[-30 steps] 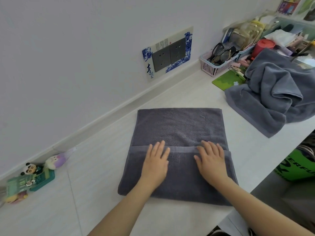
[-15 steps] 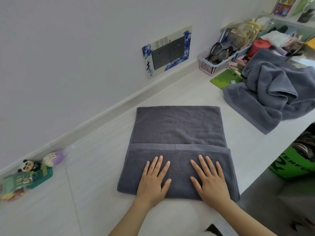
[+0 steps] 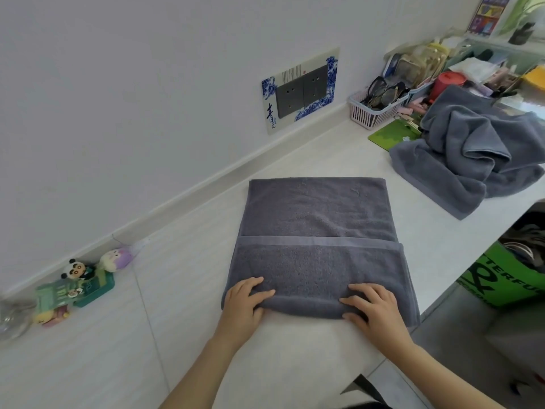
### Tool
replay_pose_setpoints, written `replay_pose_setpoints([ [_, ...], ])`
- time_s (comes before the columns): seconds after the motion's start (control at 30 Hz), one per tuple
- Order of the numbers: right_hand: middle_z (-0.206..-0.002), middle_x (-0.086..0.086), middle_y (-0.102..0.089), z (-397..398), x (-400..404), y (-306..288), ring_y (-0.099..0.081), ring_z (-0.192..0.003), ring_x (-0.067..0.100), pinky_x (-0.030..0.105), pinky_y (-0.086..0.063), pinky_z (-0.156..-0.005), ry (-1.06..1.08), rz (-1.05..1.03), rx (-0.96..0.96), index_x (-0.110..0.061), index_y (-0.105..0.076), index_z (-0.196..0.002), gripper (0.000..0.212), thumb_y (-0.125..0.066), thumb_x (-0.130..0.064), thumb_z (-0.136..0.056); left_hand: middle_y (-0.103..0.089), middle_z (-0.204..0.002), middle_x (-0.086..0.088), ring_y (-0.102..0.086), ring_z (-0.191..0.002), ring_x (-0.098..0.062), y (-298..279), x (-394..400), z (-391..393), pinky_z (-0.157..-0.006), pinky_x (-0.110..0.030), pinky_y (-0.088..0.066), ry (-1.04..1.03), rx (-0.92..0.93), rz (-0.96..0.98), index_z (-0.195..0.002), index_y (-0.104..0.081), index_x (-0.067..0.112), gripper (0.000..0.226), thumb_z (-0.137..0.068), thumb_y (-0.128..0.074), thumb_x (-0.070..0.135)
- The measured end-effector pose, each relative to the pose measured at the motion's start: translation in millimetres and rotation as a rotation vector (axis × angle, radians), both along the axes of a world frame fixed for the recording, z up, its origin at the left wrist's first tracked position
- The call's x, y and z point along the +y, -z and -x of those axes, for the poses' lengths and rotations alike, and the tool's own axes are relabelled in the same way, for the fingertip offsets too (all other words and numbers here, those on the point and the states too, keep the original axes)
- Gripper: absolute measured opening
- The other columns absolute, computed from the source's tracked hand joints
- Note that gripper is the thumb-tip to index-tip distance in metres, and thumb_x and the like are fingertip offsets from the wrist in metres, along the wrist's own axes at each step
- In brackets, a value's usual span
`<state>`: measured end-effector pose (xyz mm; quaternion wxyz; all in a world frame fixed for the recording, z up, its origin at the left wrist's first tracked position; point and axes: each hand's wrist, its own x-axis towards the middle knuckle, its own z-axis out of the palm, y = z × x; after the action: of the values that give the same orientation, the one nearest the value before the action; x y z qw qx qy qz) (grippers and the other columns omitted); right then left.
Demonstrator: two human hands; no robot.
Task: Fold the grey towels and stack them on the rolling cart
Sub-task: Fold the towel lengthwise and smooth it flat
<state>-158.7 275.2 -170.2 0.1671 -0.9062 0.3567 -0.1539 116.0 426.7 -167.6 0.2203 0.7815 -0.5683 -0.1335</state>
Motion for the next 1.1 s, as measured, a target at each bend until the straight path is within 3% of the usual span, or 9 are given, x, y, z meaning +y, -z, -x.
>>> replay_pose_setpoints([
  [0.13, -0.095, -0.008, -0.066, -10, -6, -3, -0.042, -0.095, 0.012, 0.036, -0.037, -0.078, 0.032, -0.015, -0.017, -0.028, -0.071, -0.076, 0.007, -0.07, -0.033, -0.072, -0.058, -0.123, 0.008, -0.047, -0.117, -0.017, -16, -6, -3, -0.1, -0.035, -0.036, 0.006, -0.038, -0.108, -0.104, -0.073, 0.029, 0.026, -0.083, -0.058, 0.023],
  [0.2, -0.096, -0.01, -0.065, -13, -10, -6, -0.044, -0.094, 0.013, 0.037, -0.037, -0.079, 0.043, -0.097, 0.027, -0.026, -0.071, -0.076, 0.015, -0.082, -0.023, -0.066, -0.054, -0.119, 0.014, -0.044, -0.116, -0.012, -30, -7, -2, -0.099, -0.028, -0.034, 0.039, -0.035, -0.23, -0.105, -0.071, 0.029, 0.02, -0.088, -0.061, 0.029],
  [0.3, -0.099, -0.024, -0.056, -13, -23, -29, -0.044, -0.096, 0.009, 0.03, -0.036, -0.091, -0.062, -0.301, 0.189, -0.034, -0.066, -0.084, 0.007, -0.071, -0.03, -0.081, -0.048, -0.105, 0.016, -0.047, -0.106, -0.01, -59, -8, 2, -0.094, -0.026, -0.037, 0.099, 0.011, -0.427, -0.1, -0.069, 0.03, 0.017, -0.086, -0.064, 0.038],
  [0.37, -0.083, -0.03, -0.056, -12, -31, -49, -0.049, -0.089, 0.002, 0.015, -0.036, -0.081, -0.151, -0.443, 0.271, -0.043, -0.054, -0.075, 0.019, -0.065, -0.031, -0.086, -0.053, -0.1, 0.011, -0.054, -0.094, -0.011, -76, -9, 3, -0.083, -0.026, -0.041, 0.14, 0.122, -0.545, -0.085, -0.065, 0.028, 0.011, -0.084, -0.065, 0.039],
  [0.43, -0.068, -0.027, -0.056, -14, -38, -69, -0.052, -0.075, 0.0, 0.013, -0.037, -0.067, -0.196, -0.527, 0.354, -0.042, -0.049, -0.068, 0.026, -0.062, -0.031, -0.087, -0.058, -0.091, 0.008, -0.055, -0.081, -0.01, -89, -8, 1, -0.073, -0.027, -0.043, 0.182, 0.239, -0.657, -0.077, -0.06, 0.028, 0.015, -0.085, -0.064, 0.04],
  [0.6, -0.064, -0.026, -0.056, -37, -60, -115, -0.052, -0.065, -0.007, 0.011, -0.039, -0.066, -0.343, -0.686, 0.516, -0.04, -0.056, -0.068, 0.022, -0.064, -0.031, -0.086, -0.049, -0.075, 0.014, -0.045, -0.07, -0.007, -114, -15, -14, -0.068, -0.028, -0.035, 0.265, 0.369, -0.881, -0.068, -0.048, 0.032, 0.025, -0.088, -0.059, 0.043],
  [0.8, -0.074, -0.021, -0.06, -95, -102, -149, -0.053, -0.066, -0.01, 0.009, -0.038, -0.068, -0.431, -0.706, 0.555, -0.031, -0.064, -0.076, 0.01, -0.065, -0.029, -0.086, -0.048, -0.072, 0.011, -0.044, -0.071, -0.008, -141, -37, -55, -0.067, -0.025, -0.033, 0.163, 0.493, -0.817, -0.073, -0.05, 0.025, 0.023, -0.093, -0.058, 0.035],
  [0.93, -0.078, -0.018, -0.062, -148, -140, -157, -0.055, -0.073, -0.003, 0.014, -0.039, -0.071, -0.4, -0.607, 0.55, -0.025, -0.068, -0.082, 0.006, -0.065, -0.029, -0.086, -0.053, -0.084, 0.014, -0.049, -0.078, -0.004, -147, -70, -89, -0.069, -0.022, -0.036, 0.04, 0.315, -0.729, -0.087, -0.055, 0.024, 0.017, -0.096, -0.051, 0.037],
  [1.1, -0.091, -0.005, -0.064, -200, -180, -134, -0.057, -0.088, 0.013, 0.023, -0.04, -0.079, -0.346, -0.562, 0.602, -0.015, -0.071, -0.094, 0.019, -0.063, -0.031, -0.088, -0.057, -0.107, 0.002, -0.052, -0.095, -0.016, -130, -115, -114, -0.081, -0.03, -0.039, -0.087, 0.16, -0.723, -0.102, -0.056, 0.02, 0.022, -0.099, -0.041, 0.036],
])
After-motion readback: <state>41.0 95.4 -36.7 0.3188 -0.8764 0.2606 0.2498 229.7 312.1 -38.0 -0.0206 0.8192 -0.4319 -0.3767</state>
